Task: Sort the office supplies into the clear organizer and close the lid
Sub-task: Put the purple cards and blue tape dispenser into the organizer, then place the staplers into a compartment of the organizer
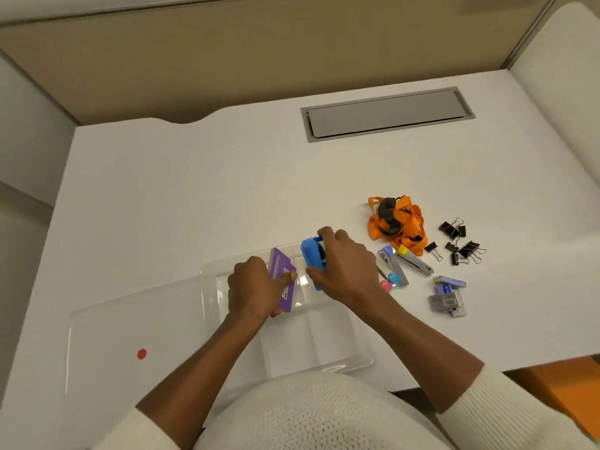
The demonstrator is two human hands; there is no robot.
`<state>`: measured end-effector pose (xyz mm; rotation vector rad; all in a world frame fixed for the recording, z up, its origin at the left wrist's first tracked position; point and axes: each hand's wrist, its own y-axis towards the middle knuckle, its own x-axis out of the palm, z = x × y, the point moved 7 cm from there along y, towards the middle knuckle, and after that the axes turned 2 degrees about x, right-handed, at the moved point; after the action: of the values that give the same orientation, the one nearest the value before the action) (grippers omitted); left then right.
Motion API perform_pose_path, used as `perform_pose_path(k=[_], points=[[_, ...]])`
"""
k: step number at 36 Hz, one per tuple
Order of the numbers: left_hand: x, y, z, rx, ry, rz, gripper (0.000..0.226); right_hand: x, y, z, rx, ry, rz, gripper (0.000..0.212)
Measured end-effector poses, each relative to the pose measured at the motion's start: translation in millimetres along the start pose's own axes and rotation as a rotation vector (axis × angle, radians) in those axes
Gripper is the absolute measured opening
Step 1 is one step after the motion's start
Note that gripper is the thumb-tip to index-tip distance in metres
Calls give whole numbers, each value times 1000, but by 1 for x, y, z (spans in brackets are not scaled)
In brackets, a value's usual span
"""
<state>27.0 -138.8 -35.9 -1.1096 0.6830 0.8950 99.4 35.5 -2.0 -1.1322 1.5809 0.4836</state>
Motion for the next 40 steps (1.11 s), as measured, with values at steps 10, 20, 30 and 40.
perform_pose_path(k=[10, 20, 30, 40], points=[[2, -1, 2, -20, 167, 58, 57, 22, 1, -14, 3, -156, -23, 71], [7, -10, 8, -3, 348, 42, 68, 46, 3, -6, -10, -78, -92, 74], [-14, -25, 56, 211, 470, 185, 45, -4, -18, 21, 39, -17, 89, 40], [15, -77, 150, 886, 467, 231, 44, -60, -70, 147, 312, 62, 355, 42]])
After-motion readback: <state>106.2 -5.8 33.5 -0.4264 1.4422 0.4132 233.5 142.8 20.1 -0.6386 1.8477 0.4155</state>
